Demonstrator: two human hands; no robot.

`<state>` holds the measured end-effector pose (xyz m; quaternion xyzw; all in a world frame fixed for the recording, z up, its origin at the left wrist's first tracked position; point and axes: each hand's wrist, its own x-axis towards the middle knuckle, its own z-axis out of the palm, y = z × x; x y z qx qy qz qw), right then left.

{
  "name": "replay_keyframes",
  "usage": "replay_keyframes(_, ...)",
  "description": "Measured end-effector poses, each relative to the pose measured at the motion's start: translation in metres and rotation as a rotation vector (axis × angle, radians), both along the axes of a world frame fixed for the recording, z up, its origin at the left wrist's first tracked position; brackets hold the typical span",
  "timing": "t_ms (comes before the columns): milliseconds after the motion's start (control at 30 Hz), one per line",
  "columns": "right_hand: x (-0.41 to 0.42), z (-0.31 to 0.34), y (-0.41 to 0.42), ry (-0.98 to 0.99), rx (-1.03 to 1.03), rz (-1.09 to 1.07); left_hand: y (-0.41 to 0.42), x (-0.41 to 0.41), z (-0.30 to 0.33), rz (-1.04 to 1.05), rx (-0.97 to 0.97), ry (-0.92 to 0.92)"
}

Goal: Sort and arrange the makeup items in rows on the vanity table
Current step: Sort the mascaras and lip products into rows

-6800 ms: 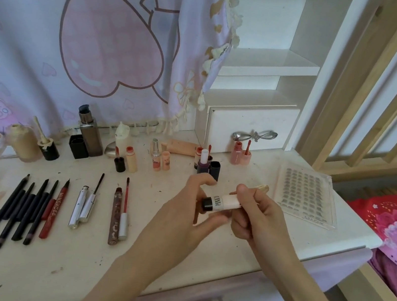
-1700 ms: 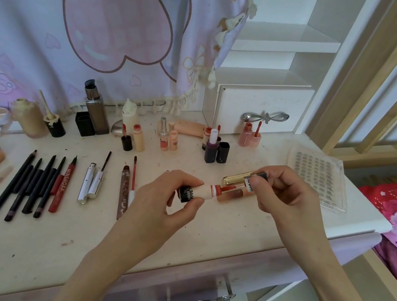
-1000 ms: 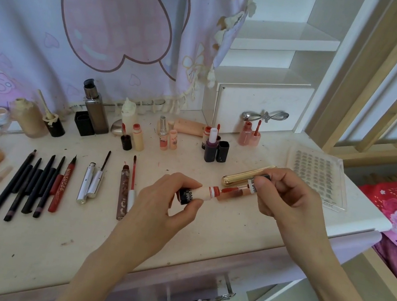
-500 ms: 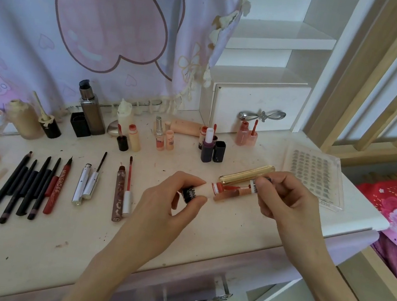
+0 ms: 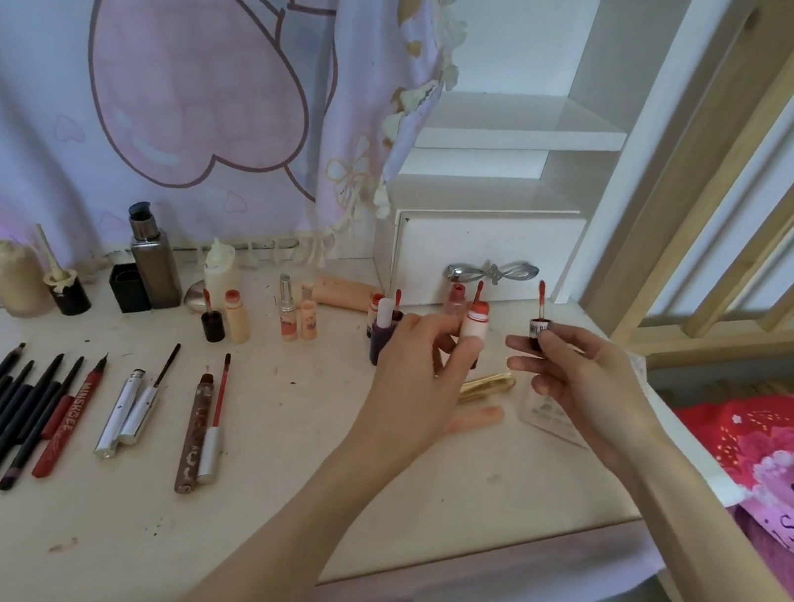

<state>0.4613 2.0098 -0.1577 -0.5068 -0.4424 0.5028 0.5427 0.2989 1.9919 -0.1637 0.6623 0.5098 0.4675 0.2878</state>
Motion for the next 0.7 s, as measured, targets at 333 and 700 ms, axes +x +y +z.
replay_keyframes(333,0.009,-0.013,0.066,-0.749,0.161,-0.003,0.048,0.031,-0.008,0.222,-0.114,0.321)
replay_keyframes(700,0.004,-0.030,0.081,-1.152,0.113,0.079,0.064,0.043,-0.013,0.256,-0.228,0.502)
